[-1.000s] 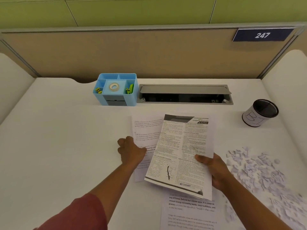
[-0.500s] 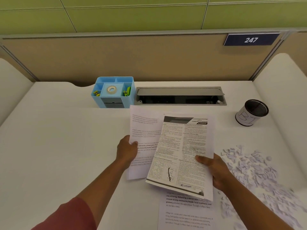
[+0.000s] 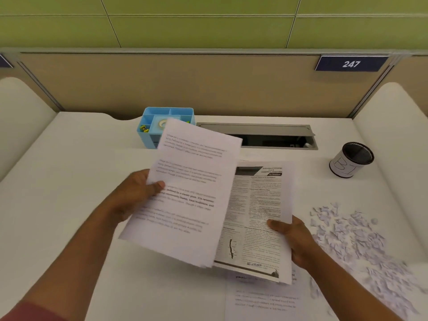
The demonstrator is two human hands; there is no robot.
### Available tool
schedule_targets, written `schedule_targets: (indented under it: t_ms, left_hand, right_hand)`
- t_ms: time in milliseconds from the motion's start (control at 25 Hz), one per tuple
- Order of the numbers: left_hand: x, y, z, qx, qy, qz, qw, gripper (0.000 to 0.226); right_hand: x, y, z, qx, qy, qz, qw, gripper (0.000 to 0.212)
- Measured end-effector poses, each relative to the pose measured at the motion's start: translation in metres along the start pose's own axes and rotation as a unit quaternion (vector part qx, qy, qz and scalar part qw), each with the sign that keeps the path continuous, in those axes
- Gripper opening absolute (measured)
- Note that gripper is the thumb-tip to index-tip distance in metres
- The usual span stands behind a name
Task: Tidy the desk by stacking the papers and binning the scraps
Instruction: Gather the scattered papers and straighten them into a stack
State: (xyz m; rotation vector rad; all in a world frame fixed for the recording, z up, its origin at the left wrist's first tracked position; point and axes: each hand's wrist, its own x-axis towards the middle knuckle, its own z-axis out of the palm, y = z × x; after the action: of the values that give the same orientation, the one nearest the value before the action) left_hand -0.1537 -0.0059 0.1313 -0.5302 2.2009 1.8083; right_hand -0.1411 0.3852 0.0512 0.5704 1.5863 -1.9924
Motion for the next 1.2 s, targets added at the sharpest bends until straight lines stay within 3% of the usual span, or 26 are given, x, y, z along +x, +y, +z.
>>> schedule_targets:
  t_ms: [160, 440, 680, 760, 920, 1040, 1120, 1200]
  left_hand:
    - [-0.003, -0.028, 0.052, 0.035, -0.078, -0.034, 0.996, 0.019]
    - [-0.018, -0.042, 0.087, 0.102, -0.028, -0.017, 0.994, 0.038]
    - [-0.017, -0.058, 0.078, -0.011, -0.124, -0.072, 0.990, 0.049]
    - [-0.015, -0.061, 0.074, -0.065, -0.149, -0.092, 0.982, 0.054]
    - [-0.011, -0.063, 0.058, -0.221, -0.211, -0.165, 0.938, 0.061]
    - [-0.013, -0.065, 0.051, -0.260, -0.306, -0.155, 0.903, 0.055]
    - [-0.011, -0.067, 0.054, -0.275, -0.297, -0.140, 0.904, 0.054]
    - [-0.012, -0.070, 0.061, -0.300, -0.244, -0.125, 0.914, 0.050]
  right_hand:
    - [-0.014, 0.007, 0.028, 0.022, -0.018, 0.001, 1.000, 0.041]
    - [-0.034, 0.012, 0.055, 0.041, -0.044, 0.004, 0.998, 0.042]
    - [-0.046, 0.011, 0.073, 0.031, -0.040, -0.002, 0.999, 0.030]
    - [-0.048, 0.011, 0.077, 0.028, -0.042, -0.002, 0.999, 0.036]
    - [-0.050, 0.004, 0.079, 0.037, -0.061, -0.001, 0.997, 0.056]
    - [-0.049, -0.007, 0.078, 0.057, -0.066, 0.016, 0.996, 0.043]
    - [-0.050, -0.010, 0.077, 0.104, -0.083, 0.037, 0.990, 0.039]
    - [-0.049, -0.004, 0.072, 0.207, -0.105, 0.039, 0.972, 0.050]
